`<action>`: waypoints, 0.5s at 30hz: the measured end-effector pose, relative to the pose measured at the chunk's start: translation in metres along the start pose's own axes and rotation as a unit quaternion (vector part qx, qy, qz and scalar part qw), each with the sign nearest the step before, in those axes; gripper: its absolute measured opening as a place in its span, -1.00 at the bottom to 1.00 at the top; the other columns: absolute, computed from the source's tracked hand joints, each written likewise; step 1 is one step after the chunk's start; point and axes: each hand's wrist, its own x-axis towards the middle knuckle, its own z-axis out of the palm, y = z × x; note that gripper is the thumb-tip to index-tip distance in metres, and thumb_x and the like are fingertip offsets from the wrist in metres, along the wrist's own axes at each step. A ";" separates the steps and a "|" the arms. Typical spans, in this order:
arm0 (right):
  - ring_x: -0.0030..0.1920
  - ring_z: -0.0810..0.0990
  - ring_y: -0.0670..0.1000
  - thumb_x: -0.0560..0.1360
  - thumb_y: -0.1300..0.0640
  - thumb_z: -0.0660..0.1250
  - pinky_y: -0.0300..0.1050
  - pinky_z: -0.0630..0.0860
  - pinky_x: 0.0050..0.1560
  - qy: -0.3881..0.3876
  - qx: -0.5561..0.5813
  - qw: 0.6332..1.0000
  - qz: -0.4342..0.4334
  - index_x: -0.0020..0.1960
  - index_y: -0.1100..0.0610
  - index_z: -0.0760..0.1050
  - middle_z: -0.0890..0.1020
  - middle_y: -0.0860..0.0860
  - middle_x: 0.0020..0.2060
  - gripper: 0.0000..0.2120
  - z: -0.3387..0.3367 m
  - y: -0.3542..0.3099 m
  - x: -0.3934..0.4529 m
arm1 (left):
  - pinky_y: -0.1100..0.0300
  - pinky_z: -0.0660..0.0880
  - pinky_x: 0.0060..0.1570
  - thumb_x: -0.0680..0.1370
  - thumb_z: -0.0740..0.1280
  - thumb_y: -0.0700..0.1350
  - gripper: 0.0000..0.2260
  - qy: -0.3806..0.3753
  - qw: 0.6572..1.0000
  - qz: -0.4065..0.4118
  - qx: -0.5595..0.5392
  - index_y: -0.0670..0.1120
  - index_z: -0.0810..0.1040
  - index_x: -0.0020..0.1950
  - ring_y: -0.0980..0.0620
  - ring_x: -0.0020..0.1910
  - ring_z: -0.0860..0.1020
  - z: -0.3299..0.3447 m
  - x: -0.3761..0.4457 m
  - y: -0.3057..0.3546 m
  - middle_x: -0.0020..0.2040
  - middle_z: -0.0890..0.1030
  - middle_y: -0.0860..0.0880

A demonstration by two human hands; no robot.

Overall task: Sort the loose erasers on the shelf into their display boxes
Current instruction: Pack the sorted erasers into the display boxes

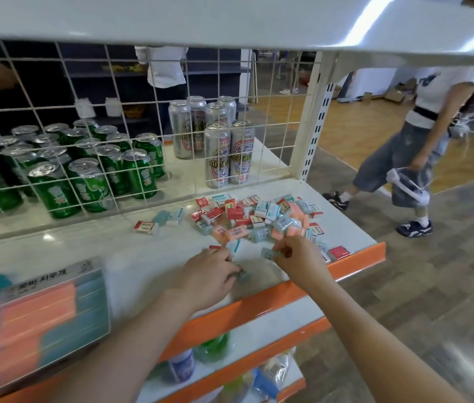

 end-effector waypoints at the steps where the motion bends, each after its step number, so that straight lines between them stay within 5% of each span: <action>1: -0.01 0.54 0.04 0.48 0.21 0.31 -0.25 0.36 -0.12 -0.006 -0.010 1.000 -0.005 0.09 0.17 0.57 0.59 0.06 0.01 -0.80 0.002 -0.002 -0.001 | 0.16 0.37 0.08 0.59 0.14 -0.01 -0.71 0.000 1.000 -0.006 -0.008 0.08 0.51 0.27 -0.01 0.21 0.39 -0.001 -0.003 -0.004 0.18 0.45 0.03; 10: -0.14 0.43 -0.06 0.45 0.16 0.36 -0.24 0.33 -0.16 -0.070 -0.049 0.995 -0.052 0.05 0.11 0.59 0.51 0.03 -0.07 -0.81 0.012 -0.007 -0.010 | 0.20 0.36 -0.05 0.57 0.20 0.04 -0.72 -0.008 0.998 -0.059 -0.005 0.05 0.53 0.24 0.05 0.17 0.43 -0.010 -0.007 -0.024 0.14 0.46 0.05; 15: -0.12 0.45 -0.11 0.49 0.25 0.26 -0.31 0.34 -0.14 -0.038 -0.020 0.999 -0.027 0.10 0.15 0.58 0.61 0.03 0.02 -0.78 0.005 -0.004 -0.009 | 0.15 0.37 0.14 0.52 0.32 0.00 -0.65 -0.029 0.992 -0.094 -0.083 -0.02 0.47 0.28 0.00 0.20 0.42 -0.009 0.002 -0.032 0.18 0.47 -0.01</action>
